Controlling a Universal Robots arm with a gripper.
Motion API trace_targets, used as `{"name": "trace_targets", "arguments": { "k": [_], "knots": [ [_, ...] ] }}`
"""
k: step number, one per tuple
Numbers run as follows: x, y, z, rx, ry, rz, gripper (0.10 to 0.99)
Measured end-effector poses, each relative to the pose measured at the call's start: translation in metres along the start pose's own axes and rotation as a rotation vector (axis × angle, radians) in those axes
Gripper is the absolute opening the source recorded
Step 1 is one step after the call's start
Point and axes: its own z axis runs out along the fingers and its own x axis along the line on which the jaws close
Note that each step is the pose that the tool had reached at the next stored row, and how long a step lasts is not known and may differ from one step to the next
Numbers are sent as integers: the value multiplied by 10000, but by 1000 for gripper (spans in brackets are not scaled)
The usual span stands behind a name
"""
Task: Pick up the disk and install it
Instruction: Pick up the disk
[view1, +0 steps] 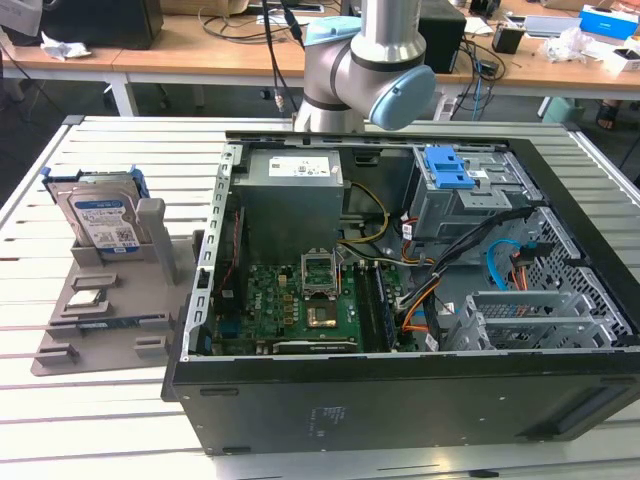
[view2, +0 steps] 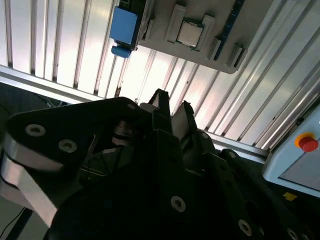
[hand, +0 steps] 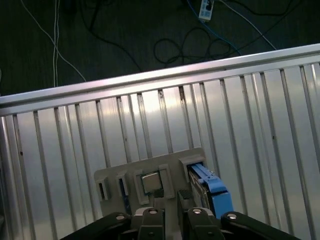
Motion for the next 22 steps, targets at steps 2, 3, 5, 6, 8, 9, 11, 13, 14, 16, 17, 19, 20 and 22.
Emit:
{"name": "trace_targets", "arguments": {
  "k": [2, 3, 5, 6, 8, 9, 11, 13, 14, 16, 17, 19, 20, 22],
  "knots": [
    [0, 0, 0, 0, 0, 1, 357],
    [0, 0, 0, 0, -1, 2, 416],
    [0, 0, 0, 0, -1, 4, 482],
    [0, 0, 0, 0, -1, 5, 482],
    [-14, -16, 0, 0, -1, 5, 482],
    [-24, -32, -2, 0, 0, 2, 482],
    [-57, -71, -3, 0, 0, -7, 482],
    [-101, -114, -5, 0, 0, -23, 482],
    [-123, -132, -6, 0, 1, -30, 482],
    [-155, -158, -8, 0, 1, -38, 482],
    [-175, -176, -8, 1, 1, -42, 482],
    [-194, -195, -9, 0, 1, -47, 482],
    [-208, -212, -9, 0, 2, -49, 482],
    [-218, -229, -7, 0, 2, -55, 482]
  ]
}}
